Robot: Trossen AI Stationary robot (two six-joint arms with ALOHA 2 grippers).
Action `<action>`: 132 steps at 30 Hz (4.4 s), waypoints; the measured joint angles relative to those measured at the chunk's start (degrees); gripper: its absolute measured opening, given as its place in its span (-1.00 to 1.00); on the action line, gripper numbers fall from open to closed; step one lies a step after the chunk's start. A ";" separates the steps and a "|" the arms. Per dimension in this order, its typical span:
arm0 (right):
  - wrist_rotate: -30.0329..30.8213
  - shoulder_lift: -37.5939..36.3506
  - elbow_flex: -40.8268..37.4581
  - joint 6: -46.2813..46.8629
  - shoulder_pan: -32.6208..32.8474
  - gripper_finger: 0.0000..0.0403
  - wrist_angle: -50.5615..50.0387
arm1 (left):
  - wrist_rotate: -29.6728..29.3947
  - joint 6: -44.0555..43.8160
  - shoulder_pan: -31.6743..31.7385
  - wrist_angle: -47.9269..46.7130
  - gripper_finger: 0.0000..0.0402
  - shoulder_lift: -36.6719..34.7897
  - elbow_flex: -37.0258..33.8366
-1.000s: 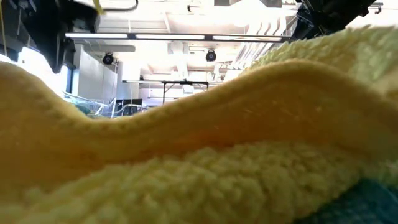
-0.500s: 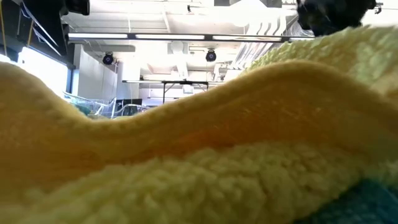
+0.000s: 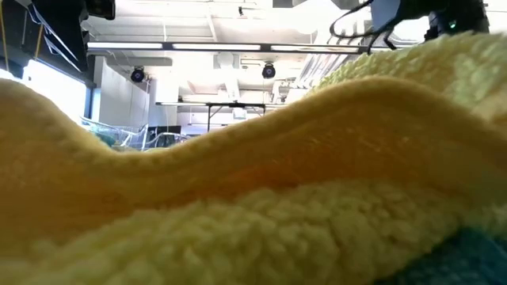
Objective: Sort microfiber towel by color & place in baskets
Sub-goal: Put the yellow microfiber cloth into the top transparent bin
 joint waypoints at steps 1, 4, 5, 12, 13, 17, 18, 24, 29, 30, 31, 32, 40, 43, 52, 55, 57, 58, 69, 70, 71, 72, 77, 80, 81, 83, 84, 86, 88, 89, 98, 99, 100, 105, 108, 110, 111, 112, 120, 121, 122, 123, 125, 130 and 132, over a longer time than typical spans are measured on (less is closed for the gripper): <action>0.05 0.50 0.00 1.36 0.00 -0.54 -0.23 | 0.00 -0.03 0.00 0.02 -0.34 0.00 0.00; 1.05 2.07 0.00 7.56 0.02 -0.26 -0.89 | 0.00 -0.39 -0.02 0.02 -0.34 0.00 0.00; 1.69 2.63 0.00 9.54 0.07 -0.16 -1.13 | 0.00 -0.39 -0.04 0.00 -0.34 0.00 0.00; -0.35 7.34 -0.02 16.71 0.63 0.41 -1.16 | 0.04 -0.39 -0.04 0.00 -0.34 0.00 0.00; -0.58 8.03 -0.02 17.25 1.07 0.46 -1.07 | 0.04 -0.39 -0.04 0.00 -0.34 0.00 0.00; -1.25 10.61 -0.02 17.64 3.12 0.55 0.76 | 0.09 -0.04 -0.04 0.00 -0.34 0.00 0.00; -1.53 11.09 -0.02 17.47 3.60 0.55 1.80 | 0.09 -0.04 -0.04 0.00 -0.34 0.00 0.00; -2.50 14.52 -0.17 16.46 6.24 0.56 7.56 | 0.12 0.81 -0.04 0.00 -0.34 0.00 0.00; -6.28 15.70 -6.25 18.50 8.05 0.51 18.90 | -0.56 1.60 -0.04 0.00 -0.34 0.00 0.00; -6.46 15.54 -7.71 20.01 8.39 0.49 20.97 | -1.08 1.58 -0.04 -0.02 -0.34 0.00 0.00; -6.45 15.31 -8.94 21.65 8.72 0.45 22.36 | -1.50 1.56 -0.04 -0.02 -0.34 0.00 0.00; -6.43 15.26 -9.34 22.97 8.95 0.40 23.03 | -1.89 1.41 -0.04 0.01 -0.34 0.00 0.00; -0.50 10.92 -8.14 24.24 9.38 -0.54 14.90 | -5.62 3.85 -0.02 4.18 -0.34 0.00 0.00; 2.60 6.78 -5.28 26.23 9.28 -0.90 8.14 | -8.95 7.10 0.02 9.01 -0.34 0.00 0.00; 23.32 -2.94 7.77 23.79 8.75 -0.88 -5.31 | -11.67 19.46 0.18 28.01 -0.34 1.99 0.00; 32.43 -4.85 13.21 19.45 6.97 -0.97 -4.81 | -11.87 23.08 1.54 32.78 -0.34 4.38 0.00; 36.18 -5.26 16.50 12.43 4.71 -0.96 -3.79 | -10.98 25.84 2.86 36.11 -0.34 6.57 0.00; 37.28 -5.28 18.22 7.09 3.29 -0.96 -2.72 | -10.04 27.06 3.61 38.09 -0.34 7.81 0.00; 32.45 -4.65 21.53 -34.79 -15.82 -0.99 6.79 | -7.59 25.79 10.50 49.38 -0.34 22.02 9.96; 31.33 -4.65 21.53 -37.15 -17.27 -0.99 7.47 | -7.54 25.08 10.65 49.37 -0.34 22.71 10.91; 29.85 -4.65 21.53 -39.61 -18.77 -0.99 8.84 | -7.50 24.66 10.78 49.33 -0.34 23.24 11.79; 28.02 -4.65 21.53 -41.97 -20.03 -0.99 10.51 | -7.50 24.66 10.93 49.42 -0.34 23.71 12.58; 17.91 -4.65 21.51 -53.52 -24.78 -1.00 21.41 | -8.28 25.14 12.24 52.80 -0.33 24.84 13.86; 12.79 -4.63 21.51 -58.91 -26.77 -1.00 27.02 | -8.59 24.59 13.22 53.91 -0.30 24.96 13.88; 11.25 -4.41 21.51 -60.47 -27.29 -1.00 28.66 | -8.59 24.61 13.38 53.75 -0.28 24.96 13.88; 8.58 -3.60 21.51 -62.85 -28.32 -1.00 31.00 | -8.43 24.57 13.63 53.51 -0.20 25.03 13.88; 7.24 -2.94 21.51 -63.82 -28.68 -1.00 32.06 | -8.39 24.59 13.62 53.55 -0.15 25.05 13.88; 4.19 -1.22 21.51 -65.41 -29.31 -1.00 33.90 | -8.39 25.07 13.62 53.71 -0.03 25.05 13.88; 0.90 0.73 21.51 -66.69 -29.62 -1.00 35.32 | -8.14 25.45 13.30 54.20 0.09 25.05 13.88; -0.50 1.75 21.51 -67.27 -29.66 -1.00 35.97 | -7.85 25.49 13.09 54.25 0.13 25.05 13.88; -3.93 7.19 21.46 -71.61 -29.64 -1.00 38.19 | -7.25 18.32 11.81 54.53 0.21 25.26 13.88; -4.44 7.26 21.46 -71.98 -29.66 -1.00 38.96 | -7.26 17.37 11.78 54.51 0.21 25.36 13.88; -5.22 7.26 21.46 -72.11 -29.66 -1.00 39.95 | -7.26 16.38 11.80 54.46 0.21 25.40 13.88; -10.22 7.26 22.60 -74.14 -29.60 -1.00 42.99 | -7.28 16.10 11.94 55.20 0.21 26.97 13.89; -11.55 7.26 23.81 -74.55 -29.49 -1.00 44.02 | -7.30 17.58 12.00 56.13 0.21 29.38 13.90; -11.62 7.26 24.55 -74.98 -29.49 -1.00 44.06 | -7.30 17.97 12.00 56.71 0.21 31.16 13.90; -11.79 7.26 24.77 -75.53 -29.52 -1.00 44.06 | -7.30 17.97 12.00 56.70 0.21 32.09 13.90; -12.24 7.26 25.02 -75.95 -29.53 -1.00 44.02 | -7.29 17.97 12.00 56.72 0.21 33.03 13.89; -16.14 7.28 25.46 -75.54 -29.51 -1.00 43.31 | -7.10 17.93 11.93 57.16 0.11 38.31 13.88; -16.13 7.27 25.46 -75.52 -29.52 -1.00 43.28 | -7.08 17.56 11.93 57.16 0.06 38.49 13.88; -16.04 7.28 25.46 -75.37 -29.53 -1.00 43.19 | -7.10 17.13 11.96 57.16 -0.02 38.65 13.88; -15.57 7.28 25.46 -74.94 -29.53 -1.00 43.16 | -7.10 16.69 11.96 57.14 -0.11 38.71 13.88; -13.72 7.27 25.46 -73.74 -29.53 -0.99 43.16 | -7.10 16.71 11.97 57.07 -0.33 38.66 13.88; -10.60 7.26 25.50 -72.93 -30.00 -0.83 41.74 | -7.50 20.40 12.94 55.93 -0.93 36.88 13.88; -10.13 7.26 25.51 -71.57 -30.58 -0.69 40.92 | -7.51 20.57 14.43 53.76 -0.93 35.42 13.88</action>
